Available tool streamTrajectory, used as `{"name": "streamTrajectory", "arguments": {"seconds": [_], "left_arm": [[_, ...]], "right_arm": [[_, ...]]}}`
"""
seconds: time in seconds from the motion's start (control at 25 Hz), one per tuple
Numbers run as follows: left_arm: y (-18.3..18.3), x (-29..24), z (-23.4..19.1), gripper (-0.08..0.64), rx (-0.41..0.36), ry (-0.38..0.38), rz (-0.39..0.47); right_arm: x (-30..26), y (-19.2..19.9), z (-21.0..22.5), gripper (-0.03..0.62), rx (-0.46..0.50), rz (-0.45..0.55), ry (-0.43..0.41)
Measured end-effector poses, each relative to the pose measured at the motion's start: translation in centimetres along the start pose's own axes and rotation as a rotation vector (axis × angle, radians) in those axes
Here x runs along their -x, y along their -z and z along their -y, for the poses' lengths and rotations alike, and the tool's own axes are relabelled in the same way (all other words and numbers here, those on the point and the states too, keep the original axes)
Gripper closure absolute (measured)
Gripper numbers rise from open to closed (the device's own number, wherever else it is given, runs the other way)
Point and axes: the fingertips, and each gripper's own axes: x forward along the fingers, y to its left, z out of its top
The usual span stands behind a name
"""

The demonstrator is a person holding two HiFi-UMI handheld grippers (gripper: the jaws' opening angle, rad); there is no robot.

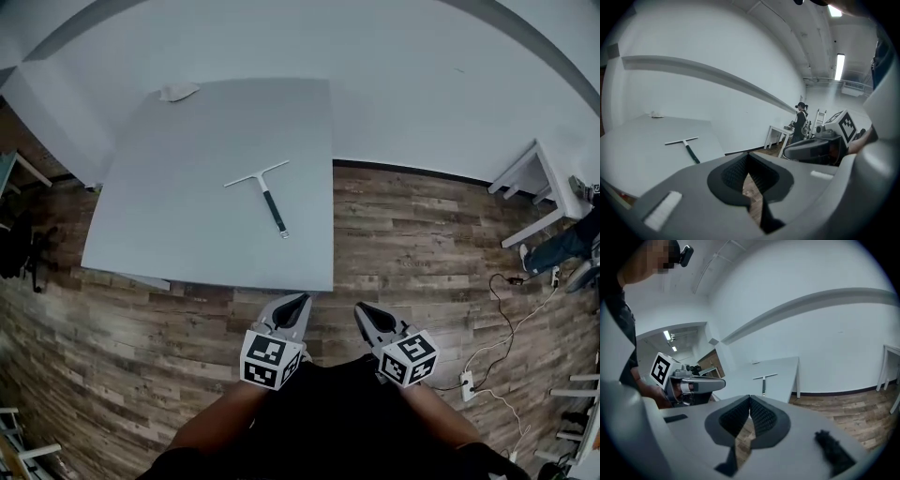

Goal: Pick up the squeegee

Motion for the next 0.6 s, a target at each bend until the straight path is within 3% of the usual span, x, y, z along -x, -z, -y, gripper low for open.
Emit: {"name": "streamTrajectory", "arguments": {"seconds": [0.6], "left_arm": [[2.7,9.9,-6.7,0.554,0.137,-0.280,0.078]], "right_arm": [[-6.7,-1.7,-7.5,0.586,0.142,-0.094,-0.225]]}}
